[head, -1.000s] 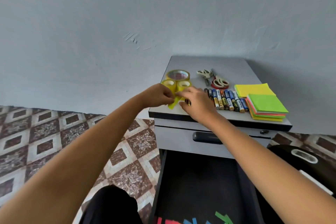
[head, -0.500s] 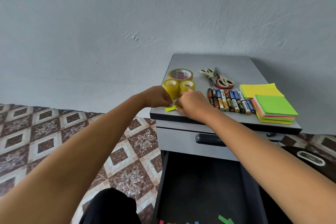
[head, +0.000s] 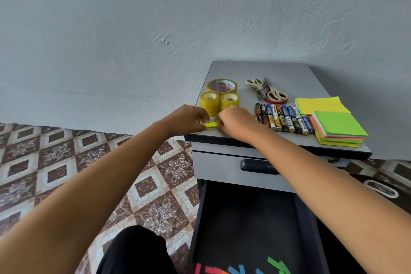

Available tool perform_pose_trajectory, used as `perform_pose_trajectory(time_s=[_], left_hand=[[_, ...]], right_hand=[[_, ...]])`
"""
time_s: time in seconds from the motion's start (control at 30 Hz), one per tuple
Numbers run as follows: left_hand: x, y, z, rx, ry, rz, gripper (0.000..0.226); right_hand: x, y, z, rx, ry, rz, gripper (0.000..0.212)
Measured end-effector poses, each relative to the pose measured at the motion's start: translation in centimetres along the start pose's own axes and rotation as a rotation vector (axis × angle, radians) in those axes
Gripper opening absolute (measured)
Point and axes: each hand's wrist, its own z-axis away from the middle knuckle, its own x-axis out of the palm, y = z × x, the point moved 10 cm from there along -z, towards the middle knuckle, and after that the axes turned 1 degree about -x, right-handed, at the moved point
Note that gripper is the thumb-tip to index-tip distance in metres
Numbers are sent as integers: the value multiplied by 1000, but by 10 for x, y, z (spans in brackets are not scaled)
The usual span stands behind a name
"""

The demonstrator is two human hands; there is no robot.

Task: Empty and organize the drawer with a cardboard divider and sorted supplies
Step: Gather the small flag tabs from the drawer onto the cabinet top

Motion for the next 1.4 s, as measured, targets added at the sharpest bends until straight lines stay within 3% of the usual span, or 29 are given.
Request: perform_pose_trajectory(time_s=[0.17, 0.83, 1.4], left_hand=[[-4, -3, -1, 0, 48, 10, 15], [3, -4, 1, -6, 96, 37, 16], [-4, 0, -8, 72, 206, -74, 15]], right_hand=[[-5, 0, 2, -27, 28, -44, 16], [0, 6, 0, 32, 23, -181, 13], [-8, 5, -7, -4, 175, 84, 15]])
